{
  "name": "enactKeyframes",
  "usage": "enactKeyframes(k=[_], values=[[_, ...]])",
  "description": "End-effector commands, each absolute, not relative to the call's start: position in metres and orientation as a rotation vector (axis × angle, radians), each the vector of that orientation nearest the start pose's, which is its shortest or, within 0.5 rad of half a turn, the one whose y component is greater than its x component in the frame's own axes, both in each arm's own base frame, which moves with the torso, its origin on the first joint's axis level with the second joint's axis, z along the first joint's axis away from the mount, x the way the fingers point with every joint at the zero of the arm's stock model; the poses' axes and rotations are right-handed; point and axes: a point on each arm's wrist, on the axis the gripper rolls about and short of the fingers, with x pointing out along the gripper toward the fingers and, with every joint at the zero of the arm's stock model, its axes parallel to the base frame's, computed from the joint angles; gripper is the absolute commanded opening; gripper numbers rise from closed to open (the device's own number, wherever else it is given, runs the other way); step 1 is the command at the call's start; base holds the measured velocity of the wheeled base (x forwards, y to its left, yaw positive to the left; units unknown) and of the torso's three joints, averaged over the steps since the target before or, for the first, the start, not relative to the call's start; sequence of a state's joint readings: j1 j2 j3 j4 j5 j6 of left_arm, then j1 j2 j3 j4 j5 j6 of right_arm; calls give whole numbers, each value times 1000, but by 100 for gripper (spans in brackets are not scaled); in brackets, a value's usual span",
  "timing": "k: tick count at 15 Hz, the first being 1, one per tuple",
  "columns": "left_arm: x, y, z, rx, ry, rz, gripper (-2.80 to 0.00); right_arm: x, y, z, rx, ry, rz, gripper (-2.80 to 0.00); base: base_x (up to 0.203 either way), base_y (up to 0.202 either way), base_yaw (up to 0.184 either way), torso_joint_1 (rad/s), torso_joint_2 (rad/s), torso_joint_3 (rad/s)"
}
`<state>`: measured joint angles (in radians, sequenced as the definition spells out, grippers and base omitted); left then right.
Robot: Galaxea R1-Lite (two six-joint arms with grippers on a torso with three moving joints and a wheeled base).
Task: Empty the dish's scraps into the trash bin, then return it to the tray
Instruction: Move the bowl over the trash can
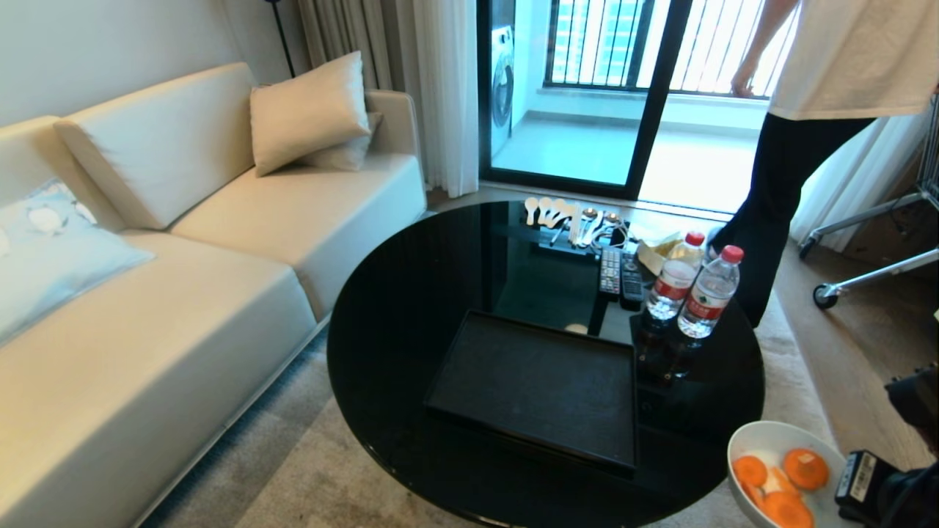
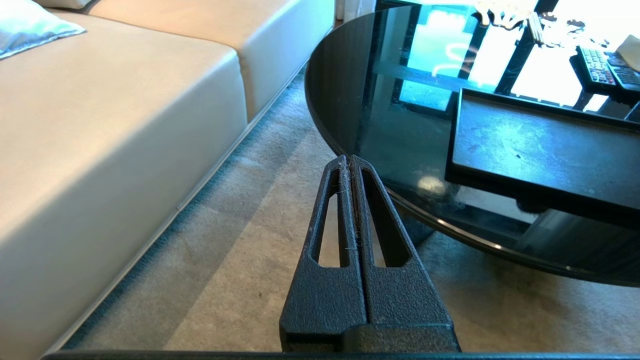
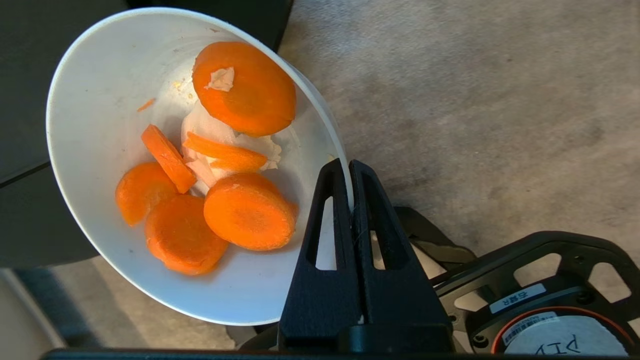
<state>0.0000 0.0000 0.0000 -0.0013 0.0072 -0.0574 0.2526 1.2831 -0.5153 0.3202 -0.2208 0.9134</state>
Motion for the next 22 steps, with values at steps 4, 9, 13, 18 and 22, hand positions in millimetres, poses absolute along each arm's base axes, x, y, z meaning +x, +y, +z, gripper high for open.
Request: enactKeyframes(k=[4, 9, 13, 18, 22], values=[[-23, 0, 76, -58, -2, 8, -280, 123, 27, 133, 600, 950, -418, -280, 0, 0, 0, 0, 0, 0], [-23, 0, 76, -58, -2, 8, -280, 112, 24, 127, 596, 955, -420, -280, 0, 0, 0, 0, 0, 0], [-23, 0, 76, -58, -2, 8, -280, 111, 24, 126, 597, 957, -420, -280, 0, 0, 0, 0, 0, 0], [-23, 0, 76, -58, -2, 8, -280, 111, 24, 126, 600, 959, -416, -280, 0, 0, 0, 0, 0, 0], [-23, 0, 76, -58, -2, 8, -280, 111, 24, 126, 599, 960, -415, -280, 0, 0, 0, 0, 0, 0]])
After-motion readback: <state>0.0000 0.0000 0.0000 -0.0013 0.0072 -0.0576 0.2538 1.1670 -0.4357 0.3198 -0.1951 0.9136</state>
